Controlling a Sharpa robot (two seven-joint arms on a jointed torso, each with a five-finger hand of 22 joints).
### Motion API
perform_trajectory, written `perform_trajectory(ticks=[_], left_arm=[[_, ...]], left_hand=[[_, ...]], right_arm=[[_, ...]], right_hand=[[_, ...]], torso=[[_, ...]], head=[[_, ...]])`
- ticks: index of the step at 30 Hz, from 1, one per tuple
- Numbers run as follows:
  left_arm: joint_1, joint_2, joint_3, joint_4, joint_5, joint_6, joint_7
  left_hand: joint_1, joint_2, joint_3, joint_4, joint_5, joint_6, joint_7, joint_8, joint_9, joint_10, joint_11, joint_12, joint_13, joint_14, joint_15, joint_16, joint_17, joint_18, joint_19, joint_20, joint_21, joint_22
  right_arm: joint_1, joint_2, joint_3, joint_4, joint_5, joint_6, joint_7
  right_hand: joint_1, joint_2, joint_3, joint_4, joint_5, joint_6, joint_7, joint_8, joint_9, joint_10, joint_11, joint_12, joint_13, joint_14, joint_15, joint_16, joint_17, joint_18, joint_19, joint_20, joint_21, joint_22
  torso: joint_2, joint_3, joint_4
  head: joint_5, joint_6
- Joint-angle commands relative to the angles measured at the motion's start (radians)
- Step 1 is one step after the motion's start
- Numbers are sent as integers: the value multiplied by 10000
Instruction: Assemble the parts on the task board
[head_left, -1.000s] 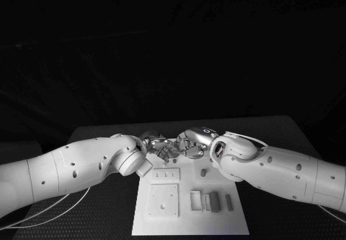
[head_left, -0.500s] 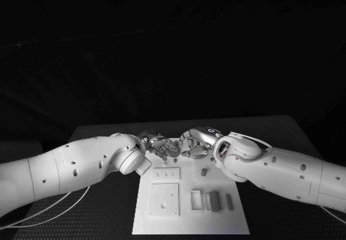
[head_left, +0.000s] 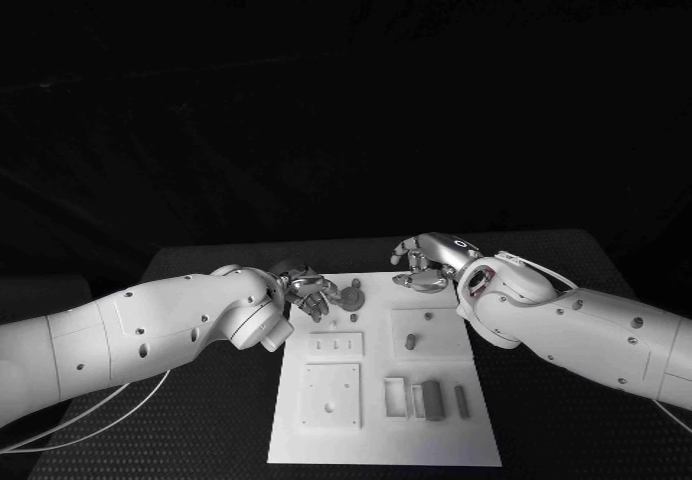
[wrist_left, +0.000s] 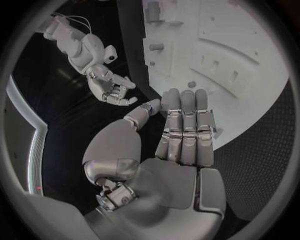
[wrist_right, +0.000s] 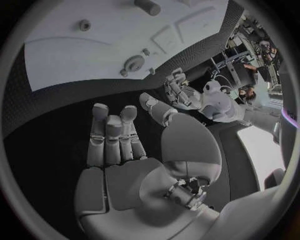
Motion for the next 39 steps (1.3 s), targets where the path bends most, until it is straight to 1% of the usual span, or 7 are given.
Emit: perform_trajectory(ticks=[1, 7, 12, 17, 25, 32, 39], left_arm=[[-19, -77, -102, 145, -1501, -161, -251], [-27, -184, -399, 440, -2606, -552, -541], [-164, -208, -454, 533, -3109, -826, -625], [-352, -202, -489, 659, -3514, -1125, -678], [-645, -152, -753, 740, -3924, -1889, -731], [-917, -52, -774, 729, -4340, -2407, -848], [-1011, 48, -774, 749, -4585, -2725, -1264]], left_hand=[[15, 66, 2, -31, 21, 762, -714, 32, 789, -51, -100, 57, 14, 16, -35, 65, 3, -4, 60, -33, 47, 17], [31, -9, 12, -15, -69, 809, -733, 26, 838, -51, -118, 135, 59, 29, -53, 149, -11, 2, 92, -51, 80, 98], [24, -85, 12, -6, -119, 847, -751, 27, 866, -46, -130, 174, 79, 33, -59, 191, -24, 4, 106, -59, 95, 141], [53, -205, 27, 4, -213, 943, -796, 32, 927, 4, -170, 273, 128, 84, -89, 302, -45, 20, 172, -87, 144, 242], [98, -392, 8, 24, -463, 1171, -902, 76, 1082, 130, -276, 554, 276, 219, -172, 653, -63, 49, 340, -164, 286, 498], [91, -471, -6, 50, -647, 1324, -986, 164, 1227, 186, -359, 827, 418, 261, -231, 1005, -118, 70, 434, -225, 413, 752], [55, -549, 13, 95, -622, 1477, -1090, 317, 1477, 214, -476, 1284, 645, 274, -328, 1694, -230, 104, 563, -320, 650, 1207]], right_arm=[[-1, -40, 65, -27, 266, -253, 184], [9, -66, 232, -100, 405, -265, 218], [95, -78, 367, -181, 512, -263, 229], [261, -67, 423, -376, 610, -241, 230], [386, -24, 438, -595, 632, -202, 226], [431, 1, 446, -660, 632, -183, 229], [461, 3, 448, -714, 632, -142, 223]], right_hand=[[93, 8, 28, 19, 18, 1346, 216, -53, 2, -800, 75, -40, -14, -68, 24, -34, -4, 137, -55, 20, -44, 123], [132, 16, 31, -5, 17, 1345, 217, -56, 5, -803, 76, -38, -22, -74, 25, -35, -5, 137, -65, 21, -46, 128], [145, 24, 31, -12, 17, 1346, 217, -57, 6, -805, 77, -38, -25, -78, 26, -36, -5, 137, -70, 23, -48, 129], [159, 32, 31, -21, 16, 1346, 218, -58, 7, -806, 77, -38, -28, -81, 27, -37, -6, 137, -74, 24, -49, 131], [175, 36, 29, -35, 15, 1345, 219, -60, 8, -809, 78, -37, -33, -86, 28, -38, -6, 137, -81, 27, -50, 134], [190, 45, 27, -47, 15, 1345, 219, -62, 10, -812, 79, -37, -37, -91, 29, -39, -6, 137, -87, 29, -52, 136], [204, 56, 25, -60, 15, 1346, 220, -63, 11, -814, 80, -37, -41, -95, 30, -40, -7, 137, -92, 32, -53, 139]], torso=[[-12, 19, 11], [-26, 29, 19], [-18, 24, 12], [-24, 31, 16], [-14, 24, 30], [1, 22, 15], [-7, 30, 4]], head=[[52, -48], [96, -117], [110, -148], [110, -231], [138, -312], [168, -378], [207, -419]])
